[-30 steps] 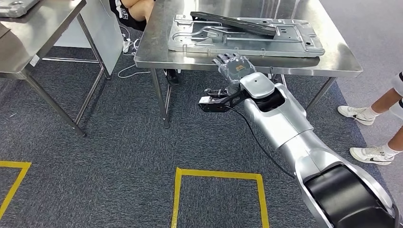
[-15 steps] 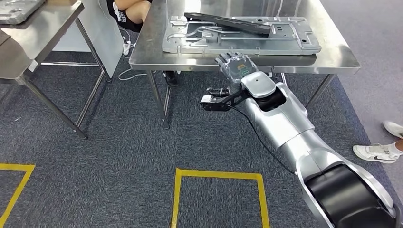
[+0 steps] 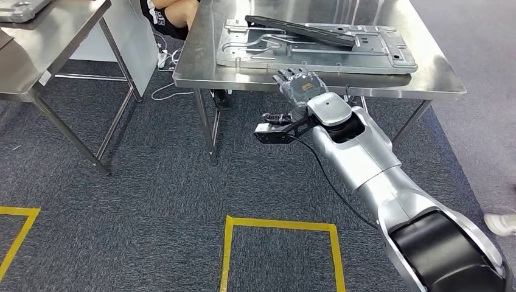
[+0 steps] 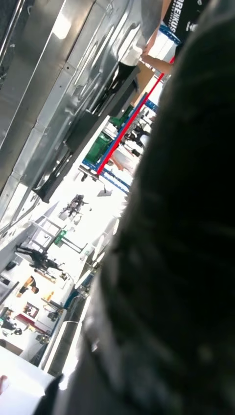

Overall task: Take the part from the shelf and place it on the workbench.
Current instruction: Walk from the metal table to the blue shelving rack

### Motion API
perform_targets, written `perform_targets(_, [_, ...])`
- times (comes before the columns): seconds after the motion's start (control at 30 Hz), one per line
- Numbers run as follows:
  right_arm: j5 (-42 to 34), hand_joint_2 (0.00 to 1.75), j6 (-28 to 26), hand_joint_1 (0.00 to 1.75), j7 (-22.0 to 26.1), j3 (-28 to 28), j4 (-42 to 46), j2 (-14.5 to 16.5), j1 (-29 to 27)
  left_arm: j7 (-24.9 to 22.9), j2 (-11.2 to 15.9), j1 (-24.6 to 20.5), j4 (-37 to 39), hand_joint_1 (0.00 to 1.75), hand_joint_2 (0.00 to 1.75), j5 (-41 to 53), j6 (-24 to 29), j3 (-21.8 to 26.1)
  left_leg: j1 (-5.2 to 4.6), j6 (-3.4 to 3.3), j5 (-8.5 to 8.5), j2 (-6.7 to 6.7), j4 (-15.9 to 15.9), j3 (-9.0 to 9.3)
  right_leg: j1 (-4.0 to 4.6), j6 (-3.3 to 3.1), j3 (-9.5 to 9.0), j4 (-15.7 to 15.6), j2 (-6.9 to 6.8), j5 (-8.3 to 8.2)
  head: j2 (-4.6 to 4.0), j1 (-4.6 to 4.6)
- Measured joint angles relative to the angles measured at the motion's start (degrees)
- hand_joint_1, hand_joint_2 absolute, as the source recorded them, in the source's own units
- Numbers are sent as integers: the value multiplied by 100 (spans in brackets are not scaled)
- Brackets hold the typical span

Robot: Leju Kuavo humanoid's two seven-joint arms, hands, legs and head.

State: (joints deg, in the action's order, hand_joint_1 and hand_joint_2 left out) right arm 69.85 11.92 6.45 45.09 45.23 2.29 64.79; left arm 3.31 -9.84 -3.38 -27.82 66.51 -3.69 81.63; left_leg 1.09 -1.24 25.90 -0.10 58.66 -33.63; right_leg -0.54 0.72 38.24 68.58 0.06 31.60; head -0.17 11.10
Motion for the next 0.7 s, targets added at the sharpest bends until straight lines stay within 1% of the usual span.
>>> perform_targets(0.03, [0, 0, 1, 0, 0, 0, -2, -1, -9, 0, 3, 4, 0, 0, 0, 0, 0, 1, -5, -9, 0, 3, 1, -3, -5, 13, 183, 387, 0, 158, 0, 0])
perform_targets(0.07, [0, 0, 1, 0, 0, 0, -4, -1, -21, 0, 7, 7, 0, 0, 0, 0, 0, 1, -11, -11, 0, 2, 2, -4, -9, 17, 322, 665, -1, 224, 0, 0])
perform_targets(0.1, [0, 0, 1, 0, 0, 0, -6, -1, -31, -1, 10, 8, 0, 0, 0, 0, 0, 1, -17, -13, 1, -3, 3, -3, -10, 10, 371, 747, -1, 171, 0, 0])
perform_targets(0.13, [0, 0, 1, 0, 0, 0, -7, -2, -34, 0, 13, 7, 0, 0, 0, 0, 0, 1, -24, -13, 4, -9, 3, 4, -8, -10, 314, 604, -1, 11, 0, 0])
perform_targets(0.17, [0, 0, 1, 0, 0, 0, -7, -2, -28, 0, 11, 6, 0, 0, 0, 0, 0, 1, -31, -12, 9, -15, 4, 14, 3, -46, 150, 243, 0, -219, 0, 0])
perform_targets(0.2, [0, 0, 0, 0, 0, 0, -6, -2, -18, 0, 4, 6, 0, 0, 0, 0, 0, 1, -38, -10, 14, -18, 4, 23, 23, -93, -50, -180, 1, -406, 0, 0])
perform_targets(0.23, [0, 0, -1, 0, 0, 0, -5, -2, -8, 0, -6, 5, 0, 0, 0, 0, 0, 1, -45, -1, 19, -19, 1, 27, 47, -132, -223, -538, 0, -539, 0, 1])
perform_targets(0.27, [0, 0, -1, 0, 0, 0, -5, -2, -2, -1, -17, 5, 0, 0, 0, 0, 0, 1, -45, 13, 20, -19, -2, 29, 74, -162, -334, -775, 0, -600, 0, 1])
perform_targets(0.3, [0, 0, -1, 0, 0, 0, -5, -2, 1, 0, -25, 5, 0, 0, 0, 0, 0, 1, -41, 33, 18, -18, -6, 25, 94, -182, -376, -870, -1, -588, 0, 1])
perform_targets(0.33, [0, 0, -1, 0, 0, 0, -5, -2, 4, 0, -28, 3, 0, 0, 0, 0, 0, 0, -38, 62, 12, -18, -19, 27, 104, -193, -382, -899, -1, -591, 0, 1])
perform_targets(0.4, [0, 0, -2, 0, 0, 0, -1, -1, 9, 1, -26, 1, 0, 0, 0, 0, 0, 0, -38, 122, 58, -16, 2, 16, 62, -237, -420, -1001, -7, -612, 0, 1])
perform_targets(0.43, [0, 0, -2, 0, 0, 0, 1, 1, 15, 1, -24, 0, 0, 0, 0, 0, 0, 0, -40, 148, 143, -15, 106, -25, 39, -261, -442, -1050, -11, -633, 0, 1])
perform_targets(0.47, [0, 0, -2, 0, 0, 0, 3, 3, 20, 0, -21, 0, 0, 0, 0, 0, 0, 1, -38, 170, 290, -14, 334, -122, 18, -281, -463, -1091, -16, -652, 0, 2])
perform_targets(0.53, [0, 0, 0, 0, 1, 0, 1, 4, 17, -1, -21, 3, 0, 0, 0, 0, 0, 1, -25, 218, 643, -14, 1079, -461, 29, -301, -468, -1099, -19, -655, 0, 2])
perform_targets(0.57, [0, 0, 1, 0, 1, 0, 1, 4, 4, -1, -21, 4, 0, 0, 0, 0, 0, 1, -16, 242, 741, -14, 1405, -622, 33, -302, -466, -1095, -19, -652, 0, 2])
perform_targets(0.6, [0, 0, 1, 0, 2, 0, 0, 4, -9, -1, -20, 5, 0, 0, 0, 0, 0, 1, -8, 264, 726, -13, 1556, -706, 34, -301, -465, -1087, -18, -646, 0, 2])
perform_targets(0.63, [0, 0, 1, 0, 2, 0, 0, 4, -16, -1, -16, 7, 0, 0, 0, 0, 0, 1, 1, 279, 591, -12, 1471, -677, 29, -293, -465, -1072, -16, -637, 0, 2])
perform_targets(0.67, [0, 0, 1, 0, 2, 0, 1, 4, -17, -1, -11, 9, 0, 0, 0, 0, 0, 1, 12, 289, 374, -9, 1175, -545, 22, -280, -467, -1049, -13, -620, 0, 2])
perform_targets(0.7, [0, 0, 0, 0, 1, 0, 1, 4, -15, -1, -7, 11, 0, 0, 0, 0, 0, 1, 24, 295, 178, -5, 770, -362, 14, -259, -466, -1017, -11, -596, 0, 2])
